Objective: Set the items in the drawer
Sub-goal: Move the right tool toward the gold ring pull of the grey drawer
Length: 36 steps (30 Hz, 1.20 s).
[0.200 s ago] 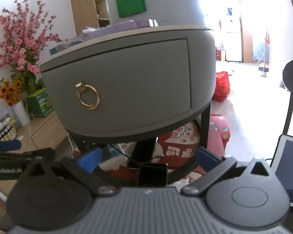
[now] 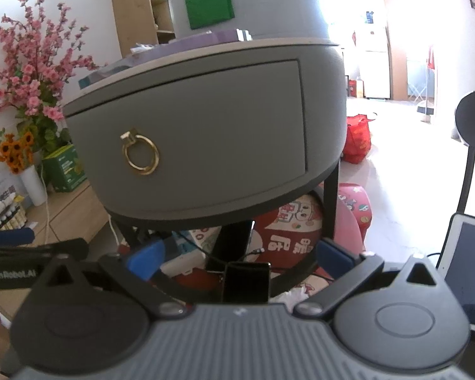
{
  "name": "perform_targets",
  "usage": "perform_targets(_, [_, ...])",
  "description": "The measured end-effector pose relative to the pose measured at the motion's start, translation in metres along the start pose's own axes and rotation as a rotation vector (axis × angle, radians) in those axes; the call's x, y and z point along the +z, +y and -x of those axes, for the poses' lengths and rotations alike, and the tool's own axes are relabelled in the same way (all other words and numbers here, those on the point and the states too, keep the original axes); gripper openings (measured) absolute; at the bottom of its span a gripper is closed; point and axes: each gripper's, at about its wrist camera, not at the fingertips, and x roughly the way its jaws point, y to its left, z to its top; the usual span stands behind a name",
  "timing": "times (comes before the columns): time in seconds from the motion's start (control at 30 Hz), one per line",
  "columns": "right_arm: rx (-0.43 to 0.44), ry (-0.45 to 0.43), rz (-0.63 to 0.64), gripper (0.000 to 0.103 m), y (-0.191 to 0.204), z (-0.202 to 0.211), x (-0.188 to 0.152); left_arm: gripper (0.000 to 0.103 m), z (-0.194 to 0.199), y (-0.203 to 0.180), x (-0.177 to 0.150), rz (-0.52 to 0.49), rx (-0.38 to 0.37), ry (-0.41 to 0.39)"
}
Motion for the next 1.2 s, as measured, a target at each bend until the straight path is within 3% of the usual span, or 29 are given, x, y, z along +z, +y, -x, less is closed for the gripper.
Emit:
perform_targets(0.6, [-0.022,-0.044,0.007,0.102,-0.006,0.009,0.000,0.103,-0.001,0.002,-0.010,0.012,-0.021,-0.006])
perform_targets(0.8, [-0.028,-0.026,0.016,0.102,-0.005,0.007,-0.004,0.103,-0.001,-0.007,-0.013,-0.043,0.069,-0.012])
perform_targets(1.0, [-0.010,-0.031,0.000,0.102,-0.007,0.010,-0.003,0.103,0.000,0.003,-0.006,0.019,0.011,-0.031])
perform_targets(1.2, [-0.023,-0.048,0.002,0.102,-0.008,0.011,-0.004,0.103,-0.001,0.005,-0.006,0.000,0.020,-0.047])
